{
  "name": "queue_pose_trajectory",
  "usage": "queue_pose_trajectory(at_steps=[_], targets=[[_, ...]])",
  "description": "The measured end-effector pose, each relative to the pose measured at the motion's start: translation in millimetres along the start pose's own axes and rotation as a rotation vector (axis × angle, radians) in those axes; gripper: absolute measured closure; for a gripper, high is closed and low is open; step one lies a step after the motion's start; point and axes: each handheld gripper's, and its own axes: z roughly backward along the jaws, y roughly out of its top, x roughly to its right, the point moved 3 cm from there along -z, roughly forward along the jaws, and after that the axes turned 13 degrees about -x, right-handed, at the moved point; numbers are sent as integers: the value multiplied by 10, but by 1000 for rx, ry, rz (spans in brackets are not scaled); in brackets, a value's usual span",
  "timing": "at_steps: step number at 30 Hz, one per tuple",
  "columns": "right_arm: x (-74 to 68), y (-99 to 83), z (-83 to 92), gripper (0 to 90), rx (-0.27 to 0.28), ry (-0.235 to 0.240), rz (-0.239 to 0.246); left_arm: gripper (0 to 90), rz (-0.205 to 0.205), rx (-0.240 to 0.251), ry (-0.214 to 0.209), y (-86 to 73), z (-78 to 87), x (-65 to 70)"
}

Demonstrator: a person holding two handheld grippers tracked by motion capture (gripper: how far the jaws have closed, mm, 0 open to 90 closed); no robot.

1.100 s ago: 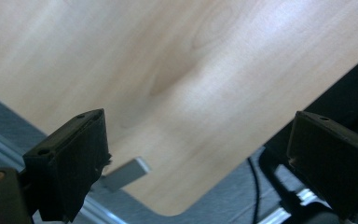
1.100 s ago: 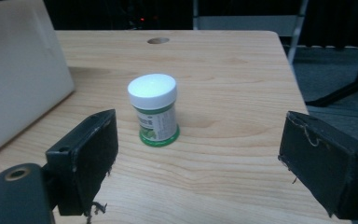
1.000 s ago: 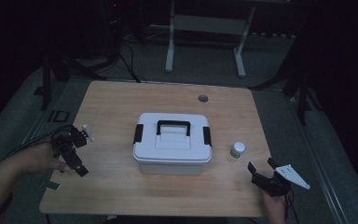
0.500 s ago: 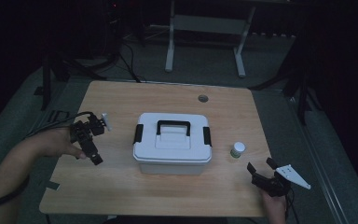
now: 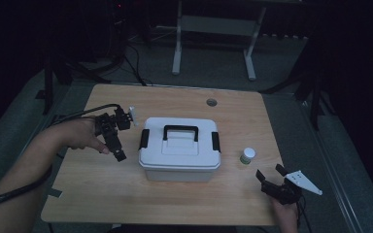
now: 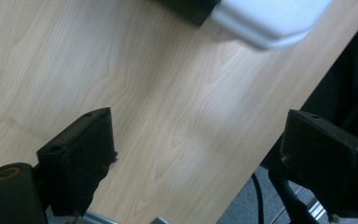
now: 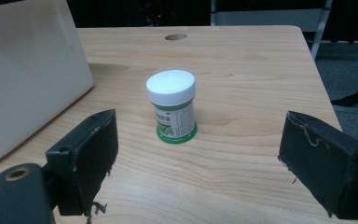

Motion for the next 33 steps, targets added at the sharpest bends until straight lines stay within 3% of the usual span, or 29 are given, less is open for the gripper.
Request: queue_pose_trajectory(at_steps=[14,17,21,29,33], targets=[[13,2,17,113,10,16,-12,125,-79,-12,43,432,206,38],[18,2,20,113,14,20,-16,140,-126,-15,61,527,234,50],[20,1,25,113,17,24,-20,141,-160,-19,72,656,258,69],[25,-1,29,113,20,32,-26,142,-176,-26,58,848,290,42],[26,-2,29,114,20,37,-28,146,-193,-38,80,944,286,-2]])
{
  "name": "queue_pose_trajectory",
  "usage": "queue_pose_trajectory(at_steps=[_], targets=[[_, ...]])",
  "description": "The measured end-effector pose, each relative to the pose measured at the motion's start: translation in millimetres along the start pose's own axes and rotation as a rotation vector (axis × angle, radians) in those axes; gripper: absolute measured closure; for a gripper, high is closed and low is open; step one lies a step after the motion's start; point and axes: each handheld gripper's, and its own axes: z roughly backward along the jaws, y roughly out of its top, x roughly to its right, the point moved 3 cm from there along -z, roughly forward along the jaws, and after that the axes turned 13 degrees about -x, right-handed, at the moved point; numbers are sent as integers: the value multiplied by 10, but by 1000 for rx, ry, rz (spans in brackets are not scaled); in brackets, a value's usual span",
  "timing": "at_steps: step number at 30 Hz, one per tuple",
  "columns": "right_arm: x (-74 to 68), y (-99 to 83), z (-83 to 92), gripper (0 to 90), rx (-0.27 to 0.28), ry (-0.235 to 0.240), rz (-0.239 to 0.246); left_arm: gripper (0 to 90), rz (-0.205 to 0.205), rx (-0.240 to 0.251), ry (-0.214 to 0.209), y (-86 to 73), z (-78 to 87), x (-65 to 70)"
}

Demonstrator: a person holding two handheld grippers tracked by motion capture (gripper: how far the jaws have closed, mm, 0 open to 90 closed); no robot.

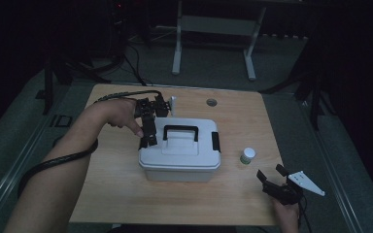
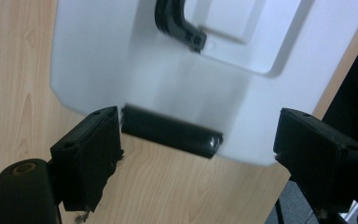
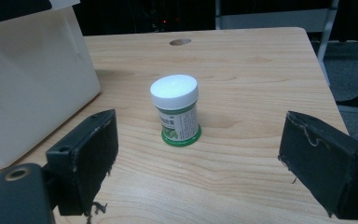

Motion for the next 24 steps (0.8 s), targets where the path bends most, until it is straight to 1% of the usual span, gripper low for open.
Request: queue_pose_trajectory(at_steps=[1,2,3,5,6,8,10,15,18,20,24], targets=[[0,0,0,113,0,1,0,146,-10,9,1,26,3,-10],[1,0,0,114,0,0,0,150,-18,14,-6,52,10,-25],[1,-1,0,114,-1,2,1,158,-18,13,1,81,11,-37],[1,-1,0,113,0,4,1,165,-22,10,-3,132,6,-50],[2,-1,1,113,0,6,1,165,-27,7,4,156,1,-53],[3,-1,1,114,0,9,0,182,-27,-2,-6,198,-11,-61],[4,-2,1,114,-1,10,1,196,-19,-13,-1,235,-28,-80],[2,-4,0,114,-4,18,0,234,-53,-13,9,303,-69,-107],[3,-5,-1,114,-8,20,0,271,-87,1,20,347,-76,-113],[5,-5,-1,114,-9,22,-2,316,-104,10,16,375,-70,-119],[8,-6,-3,115,-9,27,-5,414,-133,-15,12,412,-98,-109]])
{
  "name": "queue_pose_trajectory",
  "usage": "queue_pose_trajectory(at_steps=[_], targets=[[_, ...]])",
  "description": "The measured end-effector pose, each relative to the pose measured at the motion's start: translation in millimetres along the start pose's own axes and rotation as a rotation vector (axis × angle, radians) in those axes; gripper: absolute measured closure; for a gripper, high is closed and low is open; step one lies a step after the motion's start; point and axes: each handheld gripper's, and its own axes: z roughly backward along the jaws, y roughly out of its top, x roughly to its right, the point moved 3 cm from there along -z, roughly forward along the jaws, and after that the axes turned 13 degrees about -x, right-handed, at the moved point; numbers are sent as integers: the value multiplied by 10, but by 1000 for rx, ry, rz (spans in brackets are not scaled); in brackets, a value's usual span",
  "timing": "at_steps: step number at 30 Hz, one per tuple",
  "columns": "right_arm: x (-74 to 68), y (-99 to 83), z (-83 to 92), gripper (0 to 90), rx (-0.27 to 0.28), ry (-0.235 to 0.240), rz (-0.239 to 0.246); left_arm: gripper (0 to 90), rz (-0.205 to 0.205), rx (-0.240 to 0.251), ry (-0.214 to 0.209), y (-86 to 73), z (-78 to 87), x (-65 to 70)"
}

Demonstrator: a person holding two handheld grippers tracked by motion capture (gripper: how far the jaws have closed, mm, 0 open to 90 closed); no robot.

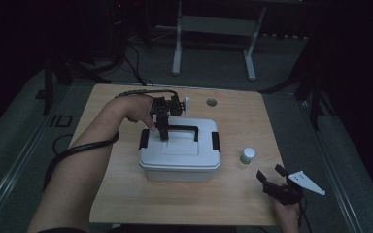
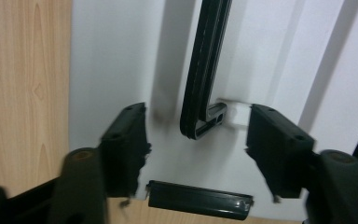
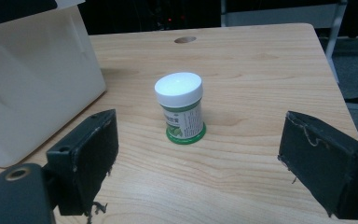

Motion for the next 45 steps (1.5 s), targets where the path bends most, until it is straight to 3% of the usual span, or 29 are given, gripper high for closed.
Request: queue_pose_trajectory(at_steps=[8,21,27,34,45], targets=[[-2,-2,-2,115,-4,2,3,624,-42,-40,12,32,-57,41],[-6,-4,-15,116,-14,4,7,827,-125,-48,11,85,-55,107],[-8,-4,-17,116,-16,2,9,834,-135,-47,-9,84,-53,87],[-7,-4,-17,116,-17,6,8,837,-157,-29,7,56,-20,101],[-11,-5,-22,116,-21,0,13,838,-144,-1,21,-17,138,151]])
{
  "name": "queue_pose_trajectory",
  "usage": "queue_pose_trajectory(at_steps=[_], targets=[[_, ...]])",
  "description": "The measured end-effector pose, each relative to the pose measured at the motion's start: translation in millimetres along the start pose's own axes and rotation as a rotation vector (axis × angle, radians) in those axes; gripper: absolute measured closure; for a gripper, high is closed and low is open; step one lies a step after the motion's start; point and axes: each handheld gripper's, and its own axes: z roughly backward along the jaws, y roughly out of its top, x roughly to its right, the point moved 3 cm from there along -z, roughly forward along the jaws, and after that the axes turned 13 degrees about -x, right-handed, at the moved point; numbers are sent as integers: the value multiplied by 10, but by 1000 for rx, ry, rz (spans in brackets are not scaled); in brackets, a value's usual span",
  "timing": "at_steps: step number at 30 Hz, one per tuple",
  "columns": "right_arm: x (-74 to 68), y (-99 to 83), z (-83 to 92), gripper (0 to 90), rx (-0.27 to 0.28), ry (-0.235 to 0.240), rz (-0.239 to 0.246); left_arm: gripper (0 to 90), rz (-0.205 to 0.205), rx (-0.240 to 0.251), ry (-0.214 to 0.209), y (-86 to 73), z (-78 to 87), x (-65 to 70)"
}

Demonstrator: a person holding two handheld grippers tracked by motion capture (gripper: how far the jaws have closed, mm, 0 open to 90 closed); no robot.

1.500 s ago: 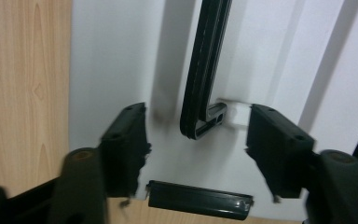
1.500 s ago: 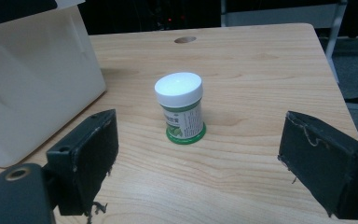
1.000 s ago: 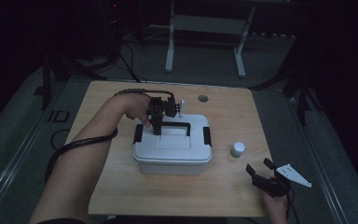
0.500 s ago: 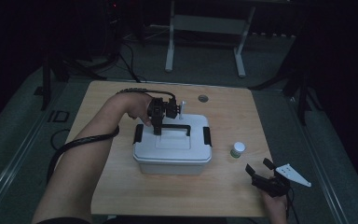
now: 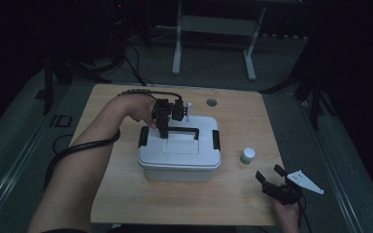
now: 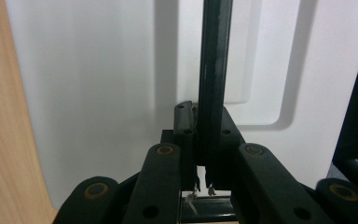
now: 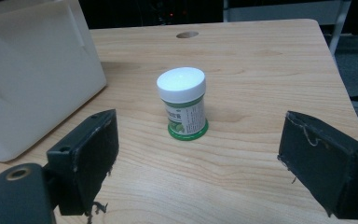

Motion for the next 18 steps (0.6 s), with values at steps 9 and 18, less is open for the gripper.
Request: queue_pose_trajectory(at_steps=[9,18], targets=[[-3,0,-3,116,-2,-2,5,837,21,-6,21,-136,154,79],[-6,-1,-6,116,-6,-5,4,837,61,-2,31,-345,207,142]])
